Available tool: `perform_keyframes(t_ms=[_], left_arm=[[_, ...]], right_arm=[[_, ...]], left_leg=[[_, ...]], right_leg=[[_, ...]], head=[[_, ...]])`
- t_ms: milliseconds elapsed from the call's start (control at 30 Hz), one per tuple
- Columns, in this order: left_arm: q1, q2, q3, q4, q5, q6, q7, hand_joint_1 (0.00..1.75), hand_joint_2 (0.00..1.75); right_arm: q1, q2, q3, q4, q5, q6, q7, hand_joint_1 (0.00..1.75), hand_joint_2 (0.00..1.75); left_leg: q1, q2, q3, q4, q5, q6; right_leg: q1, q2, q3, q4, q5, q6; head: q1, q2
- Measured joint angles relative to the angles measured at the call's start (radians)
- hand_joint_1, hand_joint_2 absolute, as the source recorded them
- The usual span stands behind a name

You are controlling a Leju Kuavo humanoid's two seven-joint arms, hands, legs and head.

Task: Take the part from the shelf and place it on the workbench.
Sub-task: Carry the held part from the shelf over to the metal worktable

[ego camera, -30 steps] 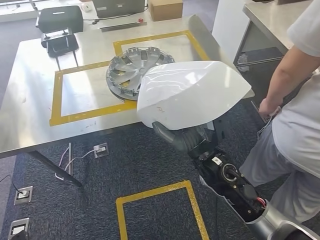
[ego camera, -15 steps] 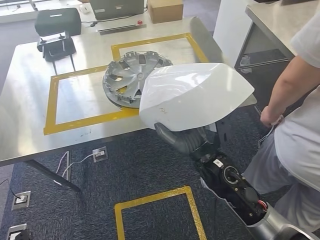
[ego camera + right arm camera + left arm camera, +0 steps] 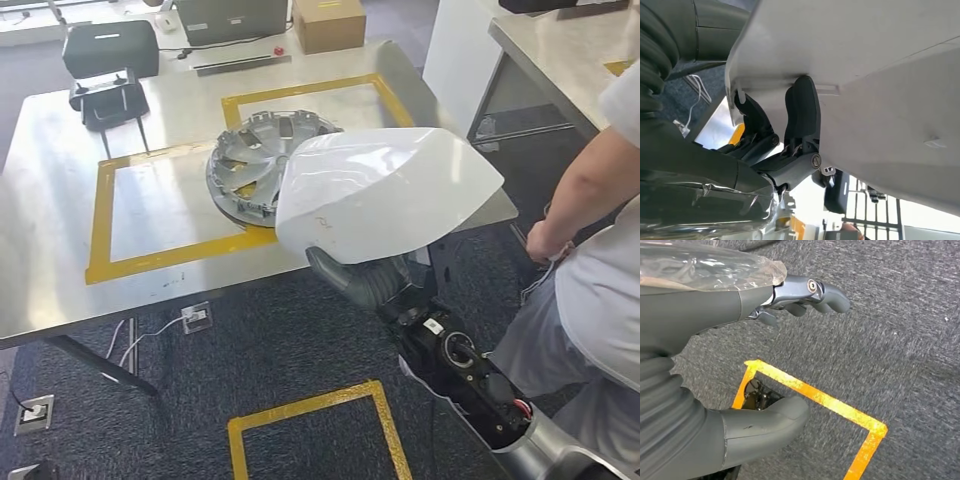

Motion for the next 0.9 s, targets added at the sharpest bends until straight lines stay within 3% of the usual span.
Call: perform_keyframes(t_ms=[67,133,167,200,233,300,333,400,500,567,667,700,733,767,833,900], left_arm=[[0.000,0.000,0.000,0.000,0.000,0.000,0.000,0.00,1.75],[0.000,-0.001,0.000,0.000,0.000,0.000,0.000,0.00,1.75],[0.001,-0.002,0.000,0.000,0.000,0.000,0.000,0.00,1.75],[0.002,-0.003,-0.001,0.000,0.000,0.000,0.000,0.00,1.75],[0.003,-0.003,-0.001,0.000,0.000,0.000,0.000,0.00,1.75],[0.005,-0.005,-0.002,0.000,0.000,0.000,0.002,0.00,1.75],[0.004,-0.006,-0.002,0.000,0.000,0.000,0.002,0.00,1.75],[0.002,-0.006,-0.004,0.000,0.001,0.002,0.004,0.00,1.75],[-0.002,-0.006,-0.007,0.000,-0.001,0.004,0.005,0.00,1.75],[-0.007,-0.006,-0.008,0.000,-0.004,0.005,0.008,0.00,1.75],[-0.010,-0.007,-0.011,0.000,-0.009,0.006,0.017,0.00,1.75],[-0.009,-0.008,-0.012,0.000,-0.010,0.006,0.020,0.00,1.75],[-0.008,-0.009,-0.013,0.000,-0.011,0.006,0.021,0.00,1.75],[-0.009,-0.010,-0.014,0.000,-0.011,0.006,0.022,0.00,1.75],[-0.010,-0.008,-0.015,0.000,-0.011,0.006,0.022,0.00,1.75],[-0.012,-0.006,-0.015,0.000,-0.010,0.006,0.022,0.00,1.75]], right_arm=[[-0.002,0.000,0.000,0.000,0.000,0.000,0.000,1.75,1.75],[0.000,0.000,0.000,0.000,0.000,0.000,0.000,1.75,1.75],[0.003,0.000,0.000,0.000,0.000,0.000,0.000,1.75,1.75],[0.005,0.000,0.000,0.000,0.000,0.000,0.000,1.75,1.75],[0.006,0.000,0.000,0.000,0.000,0.000,-0.001,1.75,1.75],[0.007,0.000,-0.001,0.000,0.000,-0.002,-0.002,1.75,1.75],[0.007,0.000,-0.001,0.001,0.000,-0.002,-0.003,1.75,1.75],[0.007,0.000,-0.001,0.001,0.001,-0.002,-0.005,1.75,1.75],[0.009,0.000,0.000,0.000,0.004,-0.001,-0.007,1.75,1.75],[0.006,0.000,-0.002,0.000,0.007,-0.004,-0.008,1.75,1.75],[0.006,-0.001,-0.002,0.000,0.012,-0.012,-0.005,1.75,1.75],[0.009,-0.001,-0.003,0.000,0.013,-0.014,-0.004,1.75,1.75],[0.011,-0.001,-0.003,0.000,0.014,-0.016,-0.004,1.75,1.75],[0.012,-0.001,-0.003,0.000,0.014,-0.018,-0.004,1.75,1.75],[0.013,-0.001,-0.003,-0.001,0.015,-0.018,-0.003,1.75,1.75],[0.013,0.000,-0.003,-0.001,0.015,-0.018,-0.003,1.75,1.75]], left_leg=[[0.004,0.000,0.020,-0.008,-0.005,0.009],[0.004,0.000,0.032,-0.009,-0.015,0.016],[0.003,0.000,0.038,-0.009,-0.020,0.017],[0.003,-0.001,0.045,-0.009,-0.027,0.017],[0.003,-0.002,0.055,-0.009,-0.034,0.016],[0.004,-0.003,0.077,-0.008,-0.050,0.010],[0.003,-0.003,0.086,-0.007,-0.057,0.006],[0.001,-0.003,0.090,-0.003,-0.069,-0.005],[0.000,-0.002,0.093,0.009,-0.080,-0.021],[0.002,-0.001,0.060,0.077,-0.102,-0.030],[0.005,0.000,-0.073,0.273,-0.160,-0.041],[0.006,0.000,-0.107,0.304,-0.161,-0.042],[0.006,0.000,-0.122,0.297,-0.140,-0.041],[0.006,0.000,-0.117,0.251,-0.100,-0.037],[0.003,0.000,-0.080,0.112,-0.005,-0.025],[-0.003,-0.001,-0.053,0.030,0.027,-0.015]], right_leg=[[0.000,-0.003,-0.029,0.068,-0.037,0.007],[-0.001,-0.005,-0.102,0.203,-0.091,0.012],[-0.001,-0.005,-0.139,0.260,-0.106,0.016],[-0.001,-0.005,-0.162,0.284,-0.101,0.019],[-0.002,-0.005,-0.168,0.270,-0.076,0.020],[-0.003,-0.007,-0.137,0.150,0.019,0.017],[-0.001,-0.007,-0.119,0.087,0.050,0.014],[0.002,-0.008,-0.094,0.014,0.070,0.002],[0.001,-0.007,-0.076,-0.004,0.061,-0.021],[-0.002,-0.007,-0.059,-0.009,0.056,-0.030],[-0.002,-0.006,-0.041,-0.010,0.037,-0.036],[-0.002,-0.006,-0.032,-0.010,0.029,-0.036],[-0.002,-0.005,-0.020,-0.010,0.020,-0.036],[-0.002,-0.004,-0.007,-0.010,0.010,-0.035],[-0.001,-0.003,0.017,-0.012,-0.009,-0.030],[0.001,0.000,0.030,-0.015,-0.023,-0.020]], head=[[0.004,0.000],[0.008,0.000],[0.009,0.000],[0.010,0.000],[0.012,0.000],[0.016,0.000],[0.015,0.000],[0.014,0.000],[0.011,0.000],[0.008,0.000],[0.003,0.000],[0.003,0.000],[0.002,0.000],[0.001,0.000],[0.000,0.000],[-0.004,0.000]])
